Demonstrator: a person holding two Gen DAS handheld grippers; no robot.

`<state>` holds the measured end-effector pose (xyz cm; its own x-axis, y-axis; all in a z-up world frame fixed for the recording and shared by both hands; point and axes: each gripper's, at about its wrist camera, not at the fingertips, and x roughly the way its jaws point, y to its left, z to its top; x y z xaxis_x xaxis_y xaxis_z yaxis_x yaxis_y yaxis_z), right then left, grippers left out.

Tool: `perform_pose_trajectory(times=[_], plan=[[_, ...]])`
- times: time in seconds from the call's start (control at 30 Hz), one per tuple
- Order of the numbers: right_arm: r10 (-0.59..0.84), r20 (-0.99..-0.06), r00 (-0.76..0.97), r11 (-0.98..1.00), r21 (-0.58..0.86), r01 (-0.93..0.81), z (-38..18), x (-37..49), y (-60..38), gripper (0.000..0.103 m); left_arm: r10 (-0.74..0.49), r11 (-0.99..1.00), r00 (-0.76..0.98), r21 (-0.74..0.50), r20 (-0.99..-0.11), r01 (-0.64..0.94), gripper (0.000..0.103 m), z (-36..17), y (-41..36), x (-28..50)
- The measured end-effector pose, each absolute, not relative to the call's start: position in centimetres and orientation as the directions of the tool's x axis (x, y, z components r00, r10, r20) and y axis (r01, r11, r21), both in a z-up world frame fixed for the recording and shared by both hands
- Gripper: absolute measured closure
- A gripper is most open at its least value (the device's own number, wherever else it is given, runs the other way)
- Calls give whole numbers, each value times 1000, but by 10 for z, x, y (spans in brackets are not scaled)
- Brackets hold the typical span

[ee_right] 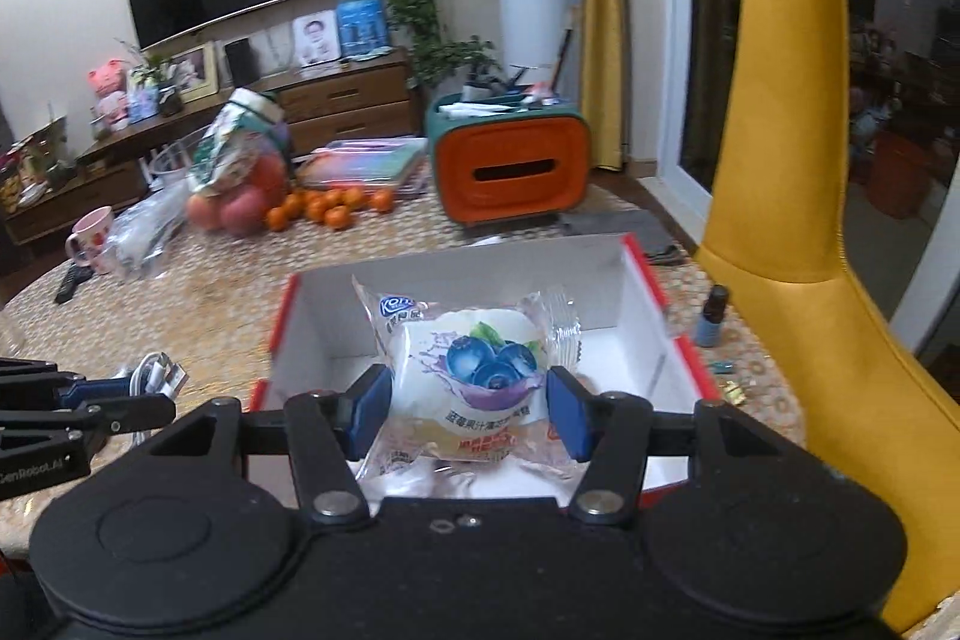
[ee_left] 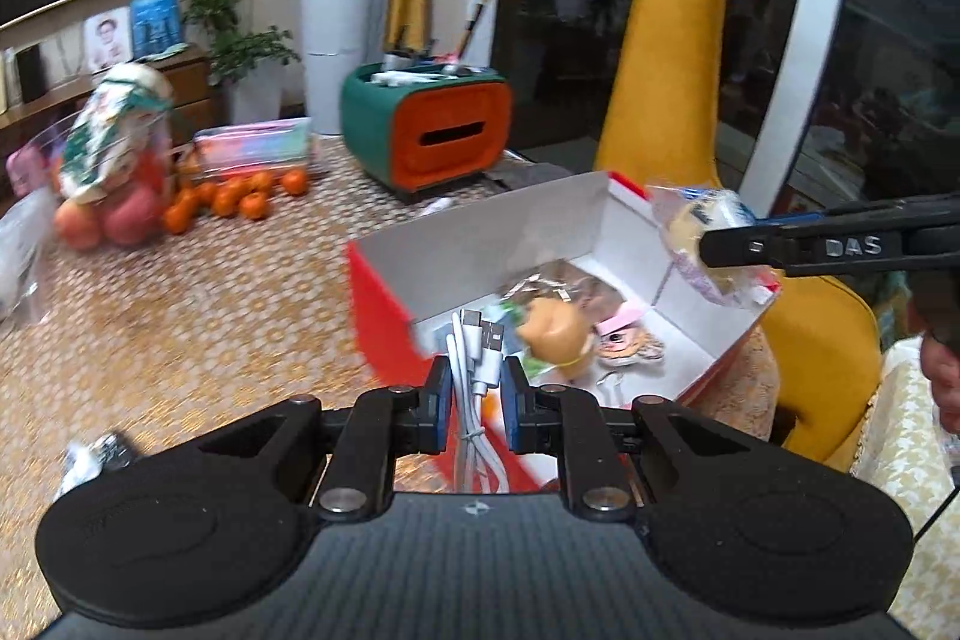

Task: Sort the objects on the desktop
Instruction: 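Carry the bread pack and USB cable over the box with both tools, then open the right tool to drop the bread pack while the left tool releases the cable into the box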

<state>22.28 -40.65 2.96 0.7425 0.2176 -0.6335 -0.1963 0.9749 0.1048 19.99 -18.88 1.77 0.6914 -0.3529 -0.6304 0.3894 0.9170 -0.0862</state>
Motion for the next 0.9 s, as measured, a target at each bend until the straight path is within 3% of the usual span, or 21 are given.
perform_pose_trajectory(times=[0.53,0.9], plan=[[149,-689,709,989,95,-116,-8,262,-429,47,-298,897,628,14,-719,443,87,-17,-258,244],[131,-754,644,990,66,-124,-40,276,-423,47,-270,898,565,8,-779,441,87,-39,-268,263]])
